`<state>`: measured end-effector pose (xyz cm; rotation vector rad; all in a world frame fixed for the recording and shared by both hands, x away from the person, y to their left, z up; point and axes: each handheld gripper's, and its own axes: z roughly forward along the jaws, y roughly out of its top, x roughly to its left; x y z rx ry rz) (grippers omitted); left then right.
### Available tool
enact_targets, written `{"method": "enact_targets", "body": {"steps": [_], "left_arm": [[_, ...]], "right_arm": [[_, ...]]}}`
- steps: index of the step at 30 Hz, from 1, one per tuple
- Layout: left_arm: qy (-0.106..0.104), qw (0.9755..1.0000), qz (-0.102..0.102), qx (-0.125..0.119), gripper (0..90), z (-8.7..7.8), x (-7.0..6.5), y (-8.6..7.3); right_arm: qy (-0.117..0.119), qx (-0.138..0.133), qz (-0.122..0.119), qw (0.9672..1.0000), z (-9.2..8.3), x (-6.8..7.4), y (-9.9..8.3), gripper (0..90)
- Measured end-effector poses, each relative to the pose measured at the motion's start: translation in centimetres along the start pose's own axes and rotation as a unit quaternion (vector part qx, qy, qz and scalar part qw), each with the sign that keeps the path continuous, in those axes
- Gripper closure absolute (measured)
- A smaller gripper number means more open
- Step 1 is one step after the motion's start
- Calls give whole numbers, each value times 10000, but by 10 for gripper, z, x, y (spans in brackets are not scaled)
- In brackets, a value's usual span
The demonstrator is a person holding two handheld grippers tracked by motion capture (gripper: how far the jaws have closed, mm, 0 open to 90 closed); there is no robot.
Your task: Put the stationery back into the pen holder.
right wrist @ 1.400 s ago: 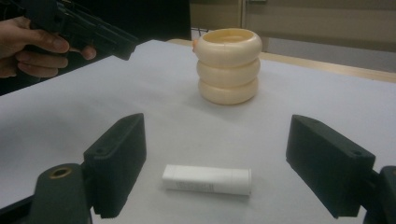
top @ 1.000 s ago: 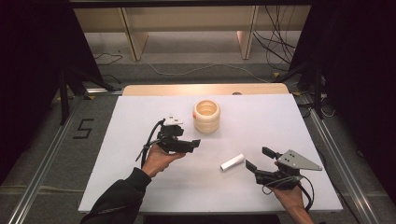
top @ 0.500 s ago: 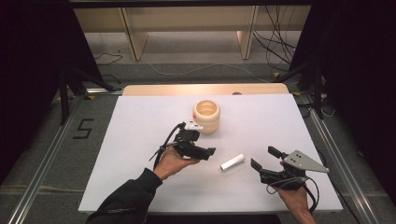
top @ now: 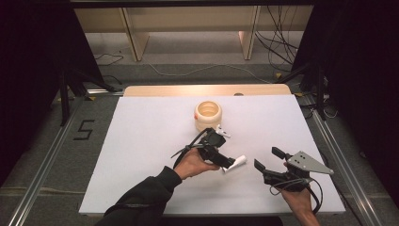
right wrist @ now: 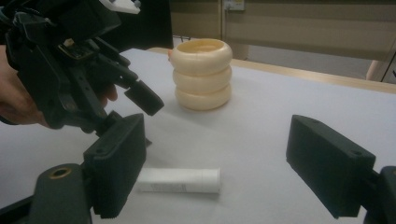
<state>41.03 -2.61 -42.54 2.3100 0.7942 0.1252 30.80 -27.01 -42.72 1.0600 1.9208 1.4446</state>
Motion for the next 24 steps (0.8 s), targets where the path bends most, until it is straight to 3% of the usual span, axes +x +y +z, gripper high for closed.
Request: {"method": "enact_targets", "body": {"steps": [7, 11, 17, 21, 24], "left_arm": [[-54, 9993, 140, 329, 208, 16, -4, 6], [-95, 9979, 141, 631, 233, 26, 0, 11], [-114, 9943, 311, 1017, 271, 34, 0, 17], [-141, 9936, 320, 1073, 323, 41, -3, 19], [-117, 9916, 444, 1210, 353, 46, -5, 20]], "right_arm": [[-36, -12, -11, 10000, -2, -1, 0, 210], [-38, -11, -13, 10000, -2, -2, 0, 210], [-26, 6, -60, 10000, -1, 0, 0, 210], [-31, 16, -64, 10000, -2, -1, 0, 210], [-22, 5, -66, 10000, -2, 0, 0, 210]]}}
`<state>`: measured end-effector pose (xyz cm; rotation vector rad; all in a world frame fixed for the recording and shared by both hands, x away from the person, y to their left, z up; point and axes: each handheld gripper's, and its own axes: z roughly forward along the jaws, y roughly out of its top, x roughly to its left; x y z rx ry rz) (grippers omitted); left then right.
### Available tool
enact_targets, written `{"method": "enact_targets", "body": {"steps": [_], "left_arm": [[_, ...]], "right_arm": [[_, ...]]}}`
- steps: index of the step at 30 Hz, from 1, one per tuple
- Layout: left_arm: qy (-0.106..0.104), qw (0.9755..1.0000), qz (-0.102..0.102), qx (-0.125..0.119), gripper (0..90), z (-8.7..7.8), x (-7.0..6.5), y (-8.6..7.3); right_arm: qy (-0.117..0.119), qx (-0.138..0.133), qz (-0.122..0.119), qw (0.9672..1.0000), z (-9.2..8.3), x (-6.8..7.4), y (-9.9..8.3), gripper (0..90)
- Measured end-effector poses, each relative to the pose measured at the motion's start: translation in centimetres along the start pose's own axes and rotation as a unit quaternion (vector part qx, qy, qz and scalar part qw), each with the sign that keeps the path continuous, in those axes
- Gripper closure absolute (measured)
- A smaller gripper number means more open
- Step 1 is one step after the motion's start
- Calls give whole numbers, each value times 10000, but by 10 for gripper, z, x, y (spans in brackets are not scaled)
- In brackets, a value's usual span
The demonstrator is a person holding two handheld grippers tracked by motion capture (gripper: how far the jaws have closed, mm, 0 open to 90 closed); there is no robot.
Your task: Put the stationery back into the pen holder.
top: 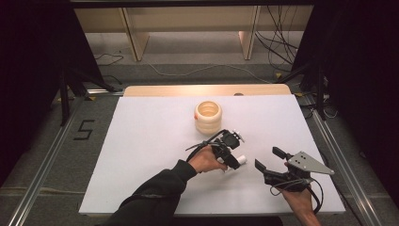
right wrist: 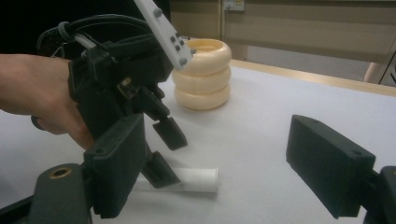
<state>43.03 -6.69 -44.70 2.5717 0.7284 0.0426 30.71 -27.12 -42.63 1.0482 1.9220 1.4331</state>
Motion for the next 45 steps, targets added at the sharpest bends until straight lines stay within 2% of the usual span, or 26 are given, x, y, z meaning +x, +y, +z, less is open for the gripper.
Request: {"method": "enact_targets", "body": {"steps": [3, 6, 11, 19, 24, 26, 29, 32, 35, 37, 41, 45], "left_arm": [[-66, 10000, -35, 38, 391, 5, -1, 3], [-92, 9999, 55, 124, 432, 8, -2, 5], [-116, 9997, 44, 204, 494, 12, -2, 7], [-90, 9992, 140, 366, 545, 17, -3, 9], [-70, 9985, 284, 459, 593, 20, -5, 11], [11, 9984, 342, 459, 622, 21, -6, 11], [-5, 9982, 382, 462, 673, 20, -6, 11], [22, 9978, 473, 457, 685, 20, -8, 11], [26, 9980, 489, 408, 689, 19, -8, 10], [15, 9986, 436, 288, 690, 16, -6, 9], [1, 9995, 308, -62, 692, 3, -1, 6], [-35, 9990, 179, -399, 692, -11, 7, 0]], "right_arm": [[8, -9, 1, 10000, 0, 0, 0, 210], [6, 1, 0, 10000, 0, 0, 0, 210], [12, 8, -2, 10000, 0, 0, 0, 210], [31, 6, -14, 10000, 1, 1, 0, 210], [21, 12, -17, 10000, 0, 0, 0, 210], [29, 5, -18, 10000, 0, 1, 0, 210], [32, 12, -26, 10000, 0, 1, 0, 210], [22, 30, -39, 10000, 0, 1, 0, 210], [23, 10, -45, 10000, 1, 1, 0, 210], [28, 15, -31, 10000, 1, 1, 0, 210], [16, 32, -37, 10000, 0, 1, 0, 210], [14, 30, -39, 10000, 1, 1, 0, 210]]}}
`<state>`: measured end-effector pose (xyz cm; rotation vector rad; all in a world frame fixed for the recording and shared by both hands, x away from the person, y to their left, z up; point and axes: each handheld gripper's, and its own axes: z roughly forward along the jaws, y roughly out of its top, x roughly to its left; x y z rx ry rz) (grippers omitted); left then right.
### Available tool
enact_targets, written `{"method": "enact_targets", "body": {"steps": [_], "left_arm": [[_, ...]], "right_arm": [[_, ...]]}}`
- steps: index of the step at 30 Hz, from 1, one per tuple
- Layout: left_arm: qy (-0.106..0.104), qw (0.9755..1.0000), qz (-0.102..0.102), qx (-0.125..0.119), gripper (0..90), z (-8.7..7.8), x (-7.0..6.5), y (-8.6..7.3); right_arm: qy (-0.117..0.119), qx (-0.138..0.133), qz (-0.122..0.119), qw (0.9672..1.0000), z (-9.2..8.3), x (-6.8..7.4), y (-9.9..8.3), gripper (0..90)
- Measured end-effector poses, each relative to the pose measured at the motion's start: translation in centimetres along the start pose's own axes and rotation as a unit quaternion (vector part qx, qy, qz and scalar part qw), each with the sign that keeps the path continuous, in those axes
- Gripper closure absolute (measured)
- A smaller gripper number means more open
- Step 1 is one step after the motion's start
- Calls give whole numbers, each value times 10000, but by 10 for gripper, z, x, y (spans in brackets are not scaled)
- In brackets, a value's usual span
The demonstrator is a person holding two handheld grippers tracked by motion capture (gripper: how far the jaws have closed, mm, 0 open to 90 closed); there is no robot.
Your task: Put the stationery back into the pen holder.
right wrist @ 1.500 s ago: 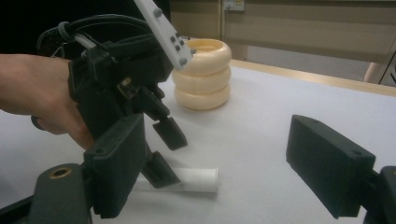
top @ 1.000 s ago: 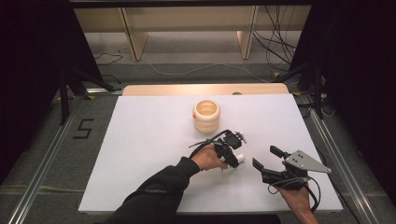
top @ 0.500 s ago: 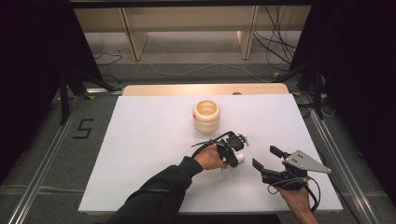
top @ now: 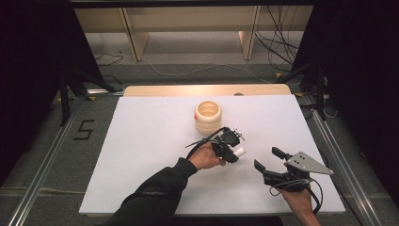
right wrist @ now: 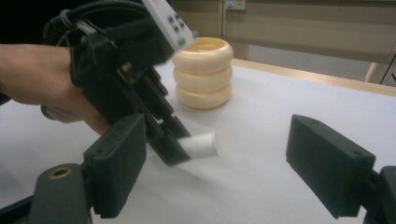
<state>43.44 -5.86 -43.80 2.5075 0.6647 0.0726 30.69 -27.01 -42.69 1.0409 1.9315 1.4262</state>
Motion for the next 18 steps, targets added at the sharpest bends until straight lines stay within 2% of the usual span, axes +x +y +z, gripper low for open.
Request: {"method": "enact_targets", "body": {"steps": [4, 7, 11, 17, 18], "left_arm": [[108, 9991, -141, -374, 691, -18, 8, -7], [178, 9979, -155, -600, 691, -31, 11, -11], [277, 9949, -253, -931, 691, -42, 15, -17], [387, 9912, -359, -1218, 691, -57, 25, -22], [399, 9898, -426, -1300, 691, -59, 27, -22]], "right_arm": [[2, 5, -2, 10000, 0, 0, 0, 210], [14, 6, -15, 10000, 1, 1, 0, 210], [13, 8, -12, 10000, 1, 1, -1, 210], [25, 20, -12, 10000, 2, 2, -1, 210], [28, 18, 2, 10000, 2, 2, -1, 210]]}}
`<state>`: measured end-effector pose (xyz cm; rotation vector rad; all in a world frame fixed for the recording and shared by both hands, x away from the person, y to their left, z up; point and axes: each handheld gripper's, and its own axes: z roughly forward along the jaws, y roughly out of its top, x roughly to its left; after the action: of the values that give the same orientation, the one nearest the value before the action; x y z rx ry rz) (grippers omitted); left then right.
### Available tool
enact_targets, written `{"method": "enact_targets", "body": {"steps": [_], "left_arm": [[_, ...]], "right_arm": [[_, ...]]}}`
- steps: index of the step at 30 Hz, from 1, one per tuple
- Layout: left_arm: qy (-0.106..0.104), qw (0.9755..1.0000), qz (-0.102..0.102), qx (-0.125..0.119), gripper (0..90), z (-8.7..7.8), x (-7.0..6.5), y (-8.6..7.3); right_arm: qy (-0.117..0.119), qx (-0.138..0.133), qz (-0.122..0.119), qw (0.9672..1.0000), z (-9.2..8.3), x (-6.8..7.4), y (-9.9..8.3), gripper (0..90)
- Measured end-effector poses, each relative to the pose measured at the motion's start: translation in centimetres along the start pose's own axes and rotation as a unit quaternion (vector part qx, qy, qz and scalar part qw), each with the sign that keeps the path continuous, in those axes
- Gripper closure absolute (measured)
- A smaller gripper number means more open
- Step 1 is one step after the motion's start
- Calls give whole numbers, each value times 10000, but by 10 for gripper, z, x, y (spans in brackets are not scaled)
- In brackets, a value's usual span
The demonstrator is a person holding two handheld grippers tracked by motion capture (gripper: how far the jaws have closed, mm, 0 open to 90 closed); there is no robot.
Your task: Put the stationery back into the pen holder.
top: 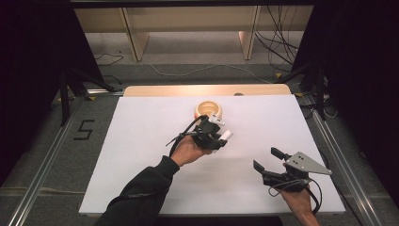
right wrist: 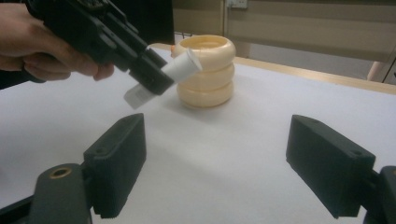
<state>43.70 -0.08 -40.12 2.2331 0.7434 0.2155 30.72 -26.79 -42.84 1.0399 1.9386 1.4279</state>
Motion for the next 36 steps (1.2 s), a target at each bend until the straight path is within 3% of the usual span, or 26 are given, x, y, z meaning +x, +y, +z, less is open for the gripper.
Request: {"method": "enact_targets", "body": {"steps": [9, 18, 27, 36], "left_arm": [[179, 9984, -206, -492, 690, -17, 15, 3], [317, 9940, -497, -922, 690, -26, 27, 3], [402, 9873, -859, -1274, 690, -32, 38, 3], [657, 9802, -995, -1577, 690, -35, 50, 4]], "right_arm": [[8, 26, -23, 10000, 1, 0, -1, 210], [14, 19, -20, 10000, 1, 0, -1, 211], [7, 37, -22, 10000, 1, 1, -1, 211], [8, 47, -13, 10000, 2, 1, -1, 211]]}}
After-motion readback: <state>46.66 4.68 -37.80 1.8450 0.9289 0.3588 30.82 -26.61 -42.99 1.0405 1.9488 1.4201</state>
